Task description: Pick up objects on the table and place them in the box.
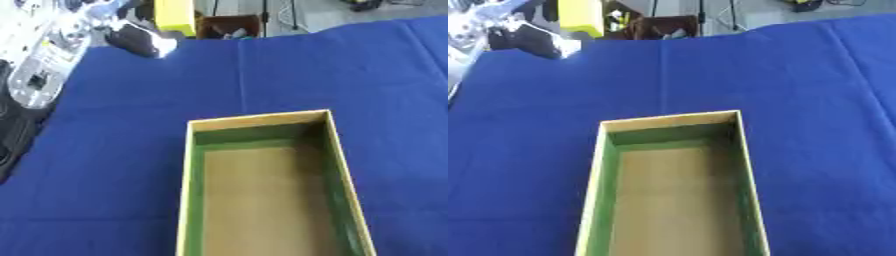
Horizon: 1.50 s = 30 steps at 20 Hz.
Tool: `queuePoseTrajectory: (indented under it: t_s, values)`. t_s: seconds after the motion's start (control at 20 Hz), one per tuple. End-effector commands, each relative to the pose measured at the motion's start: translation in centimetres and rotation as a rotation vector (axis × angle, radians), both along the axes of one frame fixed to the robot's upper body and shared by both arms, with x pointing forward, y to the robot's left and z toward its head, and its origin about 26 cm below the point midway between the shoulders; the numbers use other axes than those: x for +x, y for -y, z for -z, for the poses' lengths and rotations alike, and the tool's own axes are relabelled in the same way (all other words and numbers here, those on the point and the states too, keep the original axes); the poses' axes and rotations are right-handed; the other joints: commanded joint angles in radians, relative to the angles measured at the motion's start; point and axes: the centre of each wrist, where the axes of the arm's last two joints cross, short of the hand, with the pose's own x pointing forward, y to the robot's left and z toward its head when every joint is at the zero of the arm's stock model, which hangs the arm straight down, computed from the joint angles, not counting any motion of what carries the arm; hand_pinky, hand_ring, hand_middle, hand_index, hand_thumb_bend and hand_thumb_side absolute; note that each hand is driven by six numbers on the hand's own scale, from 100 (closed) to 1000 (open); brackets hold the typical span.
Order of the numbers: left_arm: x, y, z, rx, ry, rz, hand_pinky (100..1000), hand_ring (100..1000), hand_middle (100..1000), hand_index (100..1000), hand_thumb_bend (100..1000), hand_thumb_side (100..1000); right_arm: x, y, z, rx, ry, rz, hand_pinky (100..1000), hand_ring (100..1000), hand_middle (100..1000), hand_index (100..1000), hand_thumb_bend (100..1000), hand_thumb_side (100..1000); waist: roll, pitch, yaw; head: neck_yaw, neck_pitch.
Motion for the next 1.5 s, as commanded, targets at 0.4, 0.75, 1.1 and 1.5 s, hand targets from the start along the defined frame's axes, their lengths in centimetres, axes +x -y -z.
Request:
queuePoseTrajectory:
  t_s: [0.4,0.75,1.1,1.5]
  values:
    - [-4.6,6.0,1.1,-0.018,0.084,0.358,315,448,358,502,100,382,-0.5,1.2,-0.9,-0.011,0.029,0.01,747,780,649,800,231,661,-0.026,-0.066,0.039,-0.045,0.046]
    - [-5.5,8.1,3.5,0.006,-0.016,0.473,311,444,352,497,100,375,-0.4,1.4,-1.3,-0.012,0.047,0.009,749,781,652,801,220,657,-0.029,-0.066,0.052,-0.059,0.041]
    - [-5.4,9.4,5.7,0.056,-0.074,0.504,311,443,347,493,100,373,-0.3,1.4,-1.4,-0.008,0.059,0.006,750,782,651,801,220,656,-0.034,-0.061,0.058,-0.06,0.039]
    - [-5.6,10.5,8.5,0.114,-0.205,0.543,311,445,348,495,100,381,-0.2,1.3,-1.5,-0.003,0.062,0.006,750,782,651,800,222,657,-0.035,-0.054,0.057,-0.059,0.034]
